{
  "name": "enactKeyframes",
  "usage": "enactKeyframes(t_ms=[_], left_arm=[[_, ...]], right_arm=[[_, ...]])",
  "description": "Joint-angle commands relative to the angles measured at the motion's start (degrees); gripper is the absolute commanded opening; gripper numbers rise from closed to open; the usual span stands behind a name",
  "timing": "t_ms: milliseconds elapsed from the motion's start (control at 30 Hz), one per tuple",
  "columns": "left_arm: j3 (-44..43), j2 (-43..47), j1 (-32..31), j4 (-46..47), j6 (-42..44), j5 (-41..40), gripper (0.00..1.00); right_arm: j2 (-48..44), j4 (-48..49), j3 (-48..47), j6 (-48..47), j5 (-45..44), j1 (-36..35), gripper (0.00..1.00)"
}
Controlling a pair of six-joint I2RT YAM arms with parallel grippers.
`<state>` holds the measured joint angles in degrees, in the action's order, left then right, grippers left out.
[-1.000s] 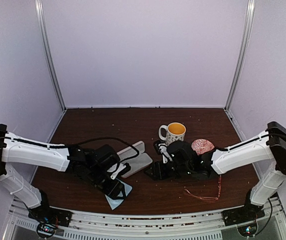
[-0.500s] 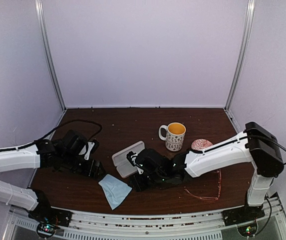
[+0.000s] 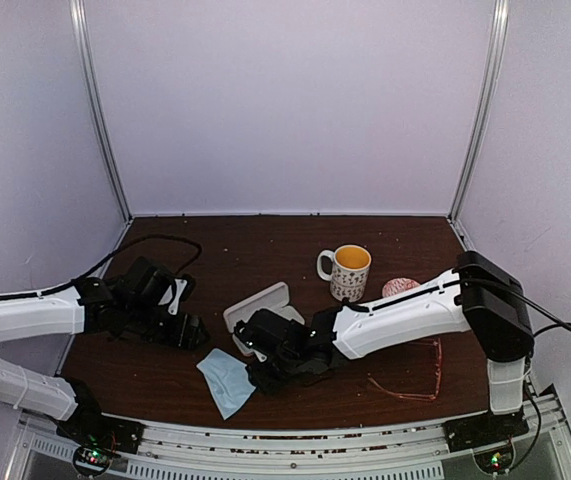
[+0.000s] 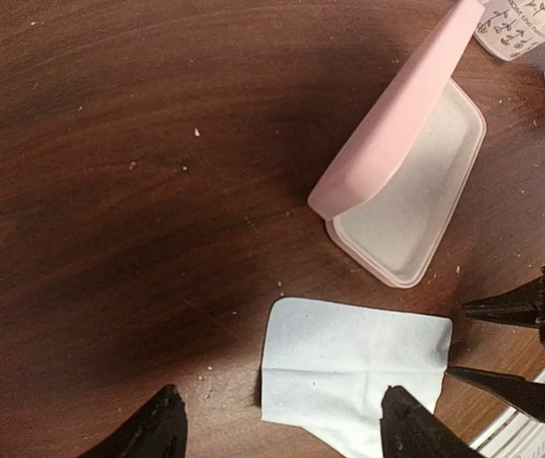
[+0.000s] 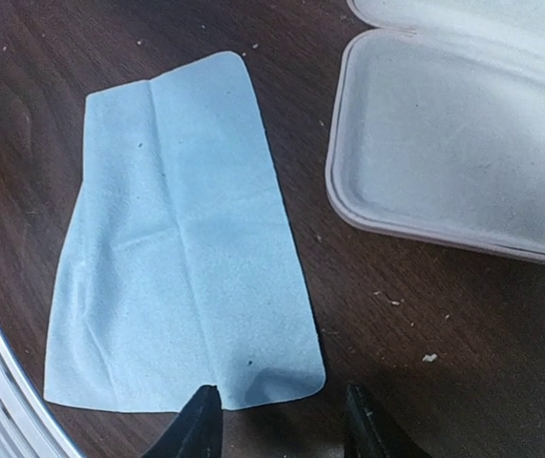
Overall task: Organize the sunglasses
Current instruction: Move the glasses cleaning cloth to the center of the board.
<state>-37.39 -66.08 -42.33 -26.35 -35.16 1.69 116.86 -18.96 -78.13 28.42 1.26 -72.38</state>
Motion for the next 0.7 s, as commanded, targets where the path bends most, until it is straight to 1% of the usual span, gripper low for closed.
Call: enactKeyframes(t_ms=[0, 400, 667], left_arm=[[-0.6, -0.7, 0.2, 3.2, 1.5, 0.2, 0.72], [-1.4, -3.6, 0.2, 3.4, 2.2, 0.1, 0.72], [-1.8, -4.9, 0.2, 3.8, 2.6, 0.1, 0.72]], right_arm=[[1.2, -3.7, -2.1, -1.0, -2.4, -0.5, 0.42], [3.3, -5.1, -4.3, -2.4, -1.9, -0.5, 0.37], [5.1, -6.8, -5.8, -3.5, -3.3, -0.9, 0.33]])
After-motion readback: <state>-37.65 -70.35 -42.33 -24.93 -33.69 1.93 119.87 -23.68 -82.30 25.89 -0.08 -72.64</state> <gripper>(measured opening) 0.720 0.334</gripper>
